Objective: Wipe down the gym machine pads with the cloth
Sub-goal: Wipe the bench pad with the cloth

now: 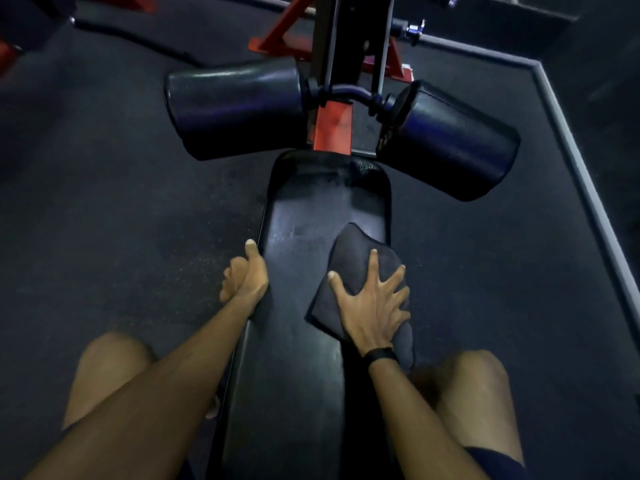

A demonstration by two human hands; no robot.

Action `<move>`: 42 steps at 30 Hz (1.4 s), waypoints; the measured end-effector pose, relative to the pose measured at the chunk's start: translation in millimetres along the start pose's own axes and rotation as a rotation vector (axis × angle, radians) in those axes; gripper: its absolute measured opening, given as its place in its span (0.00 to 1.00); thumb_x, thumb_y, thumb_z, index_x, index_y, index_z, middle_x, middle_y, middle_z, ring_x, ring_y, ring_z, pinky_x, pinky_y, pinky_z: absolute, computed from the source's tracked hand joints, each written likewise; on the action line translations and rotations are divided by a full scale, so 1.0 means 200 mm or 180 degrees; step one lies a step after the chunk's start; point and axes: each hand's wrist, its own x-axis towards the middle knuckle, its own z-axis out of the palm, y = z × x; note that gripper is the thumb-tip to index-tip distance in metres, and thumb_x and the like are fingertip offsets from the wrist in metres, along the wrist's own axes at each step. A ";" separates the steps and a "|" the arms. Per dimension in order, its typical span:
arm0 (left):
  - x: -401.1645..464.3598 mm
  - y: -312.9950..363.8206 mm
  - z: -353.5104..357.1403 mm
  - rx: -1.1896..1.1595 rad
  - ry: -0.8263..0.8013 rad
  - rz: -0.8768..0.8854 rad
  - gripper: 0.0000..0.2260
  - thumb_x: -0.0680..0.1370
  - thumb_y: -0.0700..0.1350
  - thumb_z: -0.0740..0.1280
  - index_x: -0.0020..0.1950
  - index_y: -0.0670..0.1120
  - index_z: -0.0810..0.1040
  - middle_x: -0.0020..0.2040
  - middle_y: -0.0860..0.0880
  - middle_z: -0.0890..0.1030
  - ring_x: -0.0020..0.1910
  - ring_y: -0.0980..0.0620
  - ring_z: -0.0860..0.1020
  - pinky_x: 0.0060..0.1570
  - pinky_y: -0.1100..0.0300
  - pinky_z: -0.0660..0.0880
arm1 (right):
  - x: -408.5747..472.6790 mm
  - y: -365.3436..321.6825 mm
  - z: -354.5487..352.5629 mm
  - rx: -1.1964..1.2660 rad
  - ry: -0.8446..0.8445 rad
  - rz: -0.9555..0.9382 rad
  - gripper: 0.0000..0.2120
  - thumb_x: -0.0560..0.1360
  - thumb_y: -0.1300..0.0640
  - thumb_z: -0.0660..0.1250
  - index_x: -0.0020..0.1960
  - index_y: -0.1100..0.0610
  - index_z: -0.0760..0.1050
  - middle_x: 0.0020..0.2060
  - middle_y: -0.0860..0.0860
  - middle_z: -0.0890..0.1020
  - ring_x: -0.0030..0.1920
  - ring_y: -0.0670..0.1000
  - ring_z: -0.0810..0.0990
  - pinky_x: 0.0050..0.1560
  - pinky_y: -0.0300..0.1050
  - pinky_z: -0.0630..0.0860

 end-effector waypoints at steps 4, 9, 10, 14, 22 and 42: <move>0.05 0.05 0.14 0.0486 0.0527 -0.0181 0.35 0.83 0.63 0.45 0.64 0.35 0.76 0.63 0.34 0.78 0.61 0.35 0.76 0.61 0.44 0.70 | 0.39 -0.08 -0.04 0.0407 0.0227 0.0138 0.42 0.73 0.25 0.56 0.80 0.44 0.51 0.70 0.62 0.67 0.64 0.66 0.73 0.59 0.63 0.71; 0.07 0.03 0.16 0.0711 0.0716 -0.0189 0.36 0.83 0.64 0.44 0.60 0.35 0.78 0.59 0.35 0.80 0.58 0.36 0.78 0.60 0.44 0.71 | 0.89 -0.24 -0.14 0.0908 0.0095 0.0335 0.40 0.75 0.29 0.61 0.79 0.49 0.59 0.68 0.63 0.74 0.66 0.66 0.74 0.66 0.58 0.68; 0.07 0.04 0.16 0.0735 0.0721 -0.0182 0.36 0.83 0.64 0.44 0.60 0.36 0.78 0.58 0.35 0.80 0.58 0.36 0.78 0.59 0.44 0.71 | 0.92 -0.24 -0.15 0.0934 0.0051 0.0286 0.40 0.75 0.29 0.61 0.79 0.49 0.59 0.68 0.63 0.74 0.67 0.66 0.74 0.66 0.58 0.68; 0.05 0.06 0.15 0.0681 0.0708 -0.0151 0.36 0.83 0.64 0.44 0.60 0.36 0.78 0.58 0.36 0.80 0.58 0.36 0.78 0.59 0.44 0.70 | 0.61 -0.14 -0.16 0.0759 -0.0012 -0.0127 0.40 0.75 0.29 0.60 0.80 0.41 0.52 0.72 0.62 0.67 0.69 0.66 0.70 0.65 0.62 0.68; 0.07 0.04 0.17 0.0728 0.0749 -0.0018 0.36 0.83 0.63 0.43 0.56 0.35 0.78 0.54 0.36 0.81 0.53 0.36 0.78 0.55 0.44 0.71 | 0.27 -0.04 -0.06 0.0370 0.0050 -0.0097 0.41 0.74 0.24 0.53 0.80 0.41 0.45 0.78 0.61 0.56 0.73 0.65 0.61 0.66 0.66 0.66; 0.03 0.07 0.13 0.0621 0.0637 -0.0206 0.32 0.84 0.60 0.45 0.58 0.36 0.78 0.57 0.35 0.80 0.57 0.35 0.77 0.58 0.45 0.70 | 0.44 -0.52 0.05 -0.0380 -0.0297 -0.3121 0.30 0.78 0.30 0.50 0.76 0.40 0.66 0.78 0.49 0.63 0.81 0.58 0.49 0.71 0.76 0.43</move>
